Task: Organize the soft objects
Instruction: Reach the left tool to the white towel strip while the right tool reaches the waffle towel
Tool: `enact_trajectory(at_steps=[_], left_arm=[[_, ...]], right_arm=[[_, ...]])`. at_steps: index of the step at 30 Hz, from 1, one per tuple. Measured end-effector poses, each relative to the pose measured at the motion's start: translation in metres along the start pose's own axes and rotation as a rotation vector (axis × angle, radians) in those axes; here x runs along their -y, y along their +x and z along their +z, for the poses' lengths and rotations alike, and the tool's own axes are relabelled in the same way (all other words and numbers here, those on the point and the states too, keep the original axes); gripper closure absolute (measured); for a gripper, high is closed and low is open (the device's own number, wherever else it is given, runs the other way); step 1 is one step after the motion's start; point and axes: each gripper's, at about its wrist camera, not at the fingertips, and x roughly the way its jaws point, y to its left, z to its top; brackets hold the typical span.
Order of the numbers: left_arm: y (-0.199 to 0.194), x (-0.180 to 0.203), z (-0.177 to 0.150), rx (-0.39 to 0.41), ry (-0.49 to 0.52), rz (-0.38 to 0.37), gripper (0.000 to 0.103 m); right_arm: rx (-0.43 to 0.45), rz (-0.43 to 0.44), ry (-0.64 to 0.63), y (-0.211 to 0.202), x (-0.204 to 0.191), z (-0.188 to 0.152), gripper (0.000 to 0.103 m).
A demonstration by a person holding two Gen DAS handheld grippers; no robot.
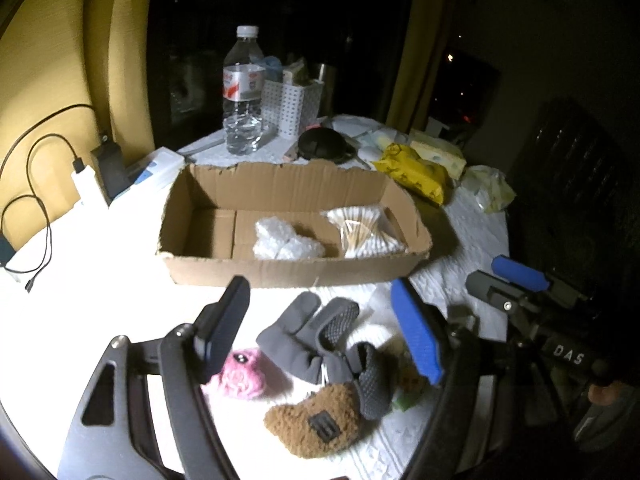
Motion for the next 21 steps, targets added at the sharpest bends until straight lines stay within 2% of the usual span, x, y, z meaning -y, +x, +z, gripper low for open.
enact_trajectory(at_steps=[13,21], left_arm=[[-0.011,-0.009,-0.034,-0.046,-0.012,0.01,0.029],[-0.013,-0.016,-0.053,-0.08,-0.025,0.039,0.029]], right_arm=[[-0.057,-0.009,0.024,0.003,0.003,-0.033,0.043],[-0.11,-0.004,0.034,0.021,0.004,-0.051,0.043]])
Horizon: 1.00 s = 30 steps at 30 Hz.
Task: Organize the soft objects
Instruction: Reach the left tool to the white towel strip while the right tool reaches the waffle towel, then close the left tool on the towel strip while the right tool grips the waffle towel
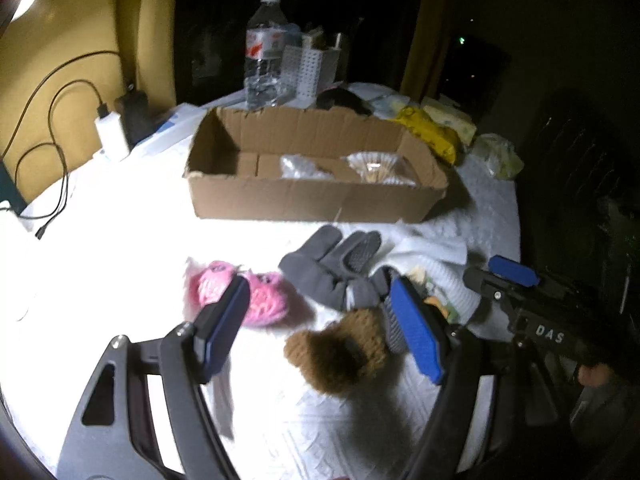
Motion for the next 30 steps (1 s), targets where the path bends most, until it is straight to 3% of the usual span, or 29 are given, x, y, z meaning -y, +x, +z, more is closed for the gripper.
enact_trajectory(at_steps=[17,21,25,28,29,30], left_arm=[[0.001,-0.058,-0.02,-0.029,-0.083,0.17,0.029],[0.007,-0.072,-0.024,-0.05,-0.089,0.221,0.029],[0.018,-0.079,-0.029,-0.082,-0.086,0.254,0.029],[0.022,-0.079,-0.031,-0.086,-0.07,0.256,0.03],[0.023,-0.078,-0.031,-0.086,-0.065,0.254,0.031],[0.025,-0.077,-0.032,-0.09,-0.059,0.248,0.043]], right_arm=[[-0.061,0.003,0.036,0.028,0.008,-0.011,0.045],[-0.064,-0.01,0.029,0.031,0.007,-0.012,0.055],[-0.063,-0.017,0.024,0.032,0.008,-0.012,0.077],[-0.056,-0.01,0.031,0.031,0.01,-0.011,0.087],[-0.048,-0.011,0.031,0.029,0.01,-0.011,0.087],[-0.043,-0.013,0.028,0.027,0.01,-0.011,0.088]])
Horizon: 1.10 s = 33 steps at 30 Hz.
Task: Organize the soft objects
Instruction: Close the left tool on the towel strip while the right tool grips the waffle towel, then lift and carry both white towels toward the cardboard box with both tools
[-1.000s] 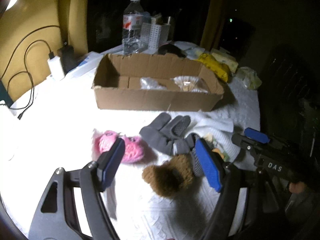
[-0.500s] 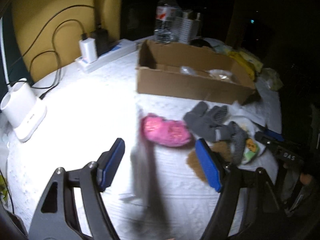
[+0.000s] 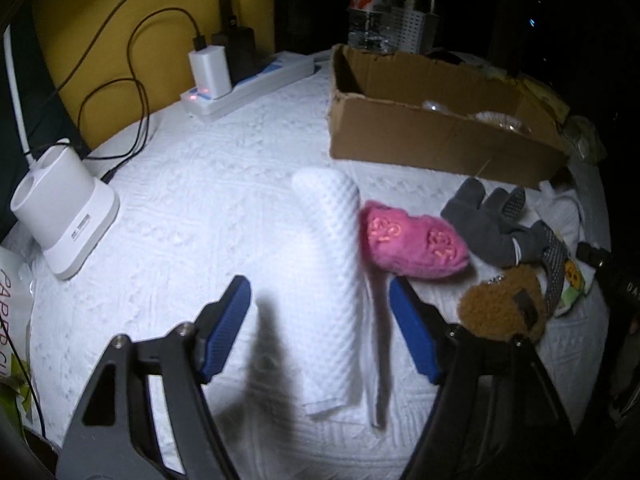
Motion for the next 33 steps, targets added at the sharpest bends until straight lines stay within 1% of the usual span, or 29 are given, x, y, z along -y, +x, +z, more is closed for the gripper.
enact_trajectory(at_steps=[1,2,3,4,5,6,7,9,10,13,22,33], left_arm=[[0.002,0.001,-0.001,-0.014,0.01,-0.003,0.052],[0.004,0.003,-0.002,-0.018,0.014,-0.006,0.054],[0.005,0.004,-0.003,-0.02,0.02,-0.012,0.059],[0.006,0.006,-0.004,-0.025,0.03,-0.021,0.069],[0.007,0.007,-0.005,-0.027,0.035,-0.025,0.071],[0.006,0.009,-0.005,-0.023,0.041,-0.031,0.076],[0.005,0.01,-0.006,-0.021,0.047,-0.039,0.083],[0.003,0.011,-0.005,-0.016,0.049,-0.051,0.088],[0.002,0.011,-0.005,-0.014,0.05,-0.056,0.093],[-0.005,0.01,-0.005,0.002,0.039,-0.076,0.094],[-0.049,0.012,0.006,0.105,0.037,-0.1,0.094],[-0.077,0.017,0.018,0.169,0.052,-0.127,0.094]], right_arm=[[0.009,-0.001,-0.002,-0.003,0.0,0.0,0.089],[0.016,-0.001,-0.002,-0.006,0.0,0.001,0.089],[0.029,-0.002,-0.001,-0.01,0.0,0.002,0.09],[0.039,-0.002,0.0,-0.014,0.001,0.003,0.09],[0.047,-0.003,0.0,-0.017,0.001,0.004,0.091],[0.054,-0.004,-0.002,-0.019,0.001,0.005,0.091],[0.061,-0.004,-0.001,-0.022,0.001,0.006,0.091],[0.071,-0.003,0.001,-0.026,0.001,0.008,0.091],[0.079,-0.002,0.001,-0.029,0.001,0.008,0.091],[0.098,0.006,0.001,-0.038,0.0,0.011,0.091],[0.161,0.027,-0.013,-0.064,-0.007,0.019,0.091],[0.206,0.044,-0.029,-0.086,-0.014,0.027,0.091]])
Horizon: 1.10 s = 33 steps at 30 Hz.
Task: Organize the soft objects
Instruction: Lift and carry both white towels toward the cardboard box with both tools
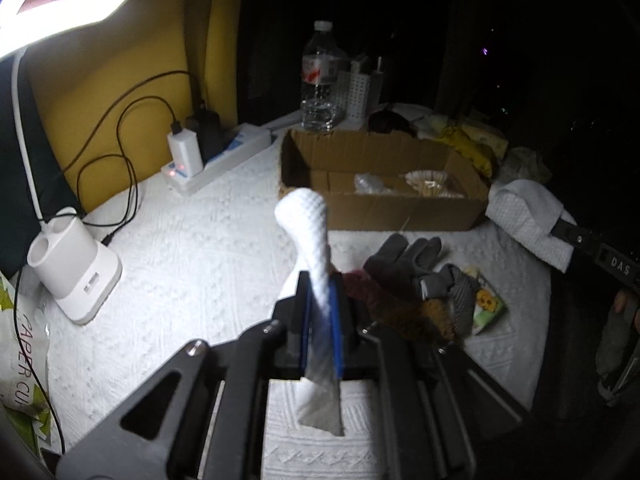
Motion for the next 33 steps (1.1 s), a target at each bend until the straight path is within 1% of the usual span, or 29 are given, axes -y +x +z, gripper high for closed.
enact_trajectory(at_steps=[13,20,28,33], left_arm=[[-0.004,0.011,0.027,0.048,0.024,-0.016,0.094],[0.001,0.027,0.046,0.064,0.043,-0.047,0.094],[0.012,0.046,0.065,0.077,0.069,-0.07,0.094],[0.018,0.05,0.072,0.079,0.078,-0.079,0.094]], right_arm=[[0.041,0.004,-0.014,-0.005,0.002,0.02,0.091],[0.061,0.009,-0.021,-0.002,0.006,0.033,0.091],[0.065,0.013,-0.026,0.011,0.013,0.049,0.091],[0.062,0.017,-0.03,0.023,0.015,0.056,0.091]])
